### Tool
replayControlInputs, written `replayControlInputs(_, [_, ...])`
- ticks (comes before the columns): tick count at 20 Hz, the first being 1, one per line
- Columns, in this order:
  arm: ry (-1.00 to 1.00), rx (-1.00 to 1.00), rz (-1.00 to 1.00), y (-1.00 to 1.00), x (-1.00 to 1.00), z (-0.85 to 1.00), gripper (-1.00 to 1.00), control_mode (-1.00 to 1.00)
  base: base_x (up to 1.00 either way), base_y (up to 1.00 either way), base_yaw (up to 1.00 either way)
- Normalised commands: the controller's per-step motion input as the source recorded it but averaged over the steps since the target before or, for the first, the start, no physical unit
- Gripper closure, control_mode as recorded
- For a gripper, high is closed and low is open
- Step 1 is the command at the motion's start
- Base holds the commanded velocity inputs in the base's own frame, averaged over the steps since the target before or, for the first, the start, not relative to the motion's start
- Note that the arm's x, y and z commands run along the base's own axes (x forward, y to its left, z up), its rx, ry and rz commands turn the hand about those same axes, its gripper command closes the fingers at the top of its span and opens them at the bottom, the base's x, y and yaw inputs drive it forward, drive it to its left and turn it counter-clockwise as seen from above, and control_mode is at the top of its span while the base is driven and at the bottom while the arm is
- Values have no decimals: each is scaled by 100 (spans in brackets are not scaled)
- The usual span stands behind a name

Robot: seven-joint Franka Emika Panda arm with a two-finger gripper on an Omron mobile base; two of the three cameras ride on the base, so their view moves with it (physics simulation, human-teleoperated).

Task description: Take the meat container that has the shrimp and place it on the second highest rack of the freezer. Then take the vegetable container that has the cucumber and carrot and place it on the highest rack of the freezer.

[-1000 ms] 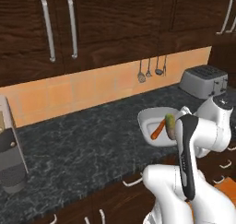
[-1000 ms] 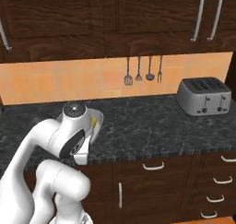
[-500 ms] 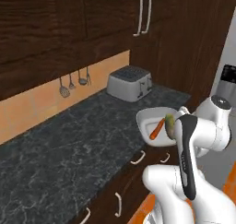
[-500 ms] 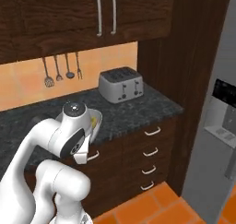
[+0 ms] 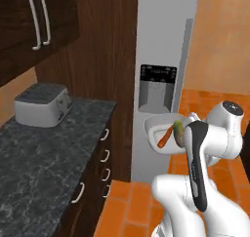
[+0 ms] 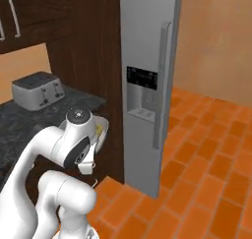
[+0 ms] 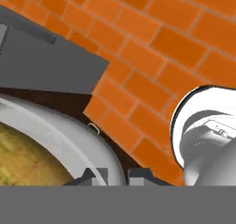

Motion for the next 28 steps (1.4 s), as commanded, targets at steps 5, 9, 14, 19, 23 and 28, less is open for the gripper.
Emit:
replayControlInputs(5, [0, 0, 0, 0, 0, 0, 100, 100, 0, -89, -74])
replayControlInputs(9, [0, 0, 0, 0, 0, 0, 100, 100, 10, -77, -64])
replayControlInputs(14, [0, 0, 0, 0, 0, 0, 100, 100, 50, -10, -17])
replayControlInputs(19, [0, 0, 0, 0, 0, 0, 100, 100, 95, 0, 0])
replayControlInputs(23, [0, 0, 0, 0, 0, 0, 100, 100, 100, 0, 0])
replayControlInputs(28, [0, 0, 0, 0, 0, 0, 100, 100, 100, -18, 0])
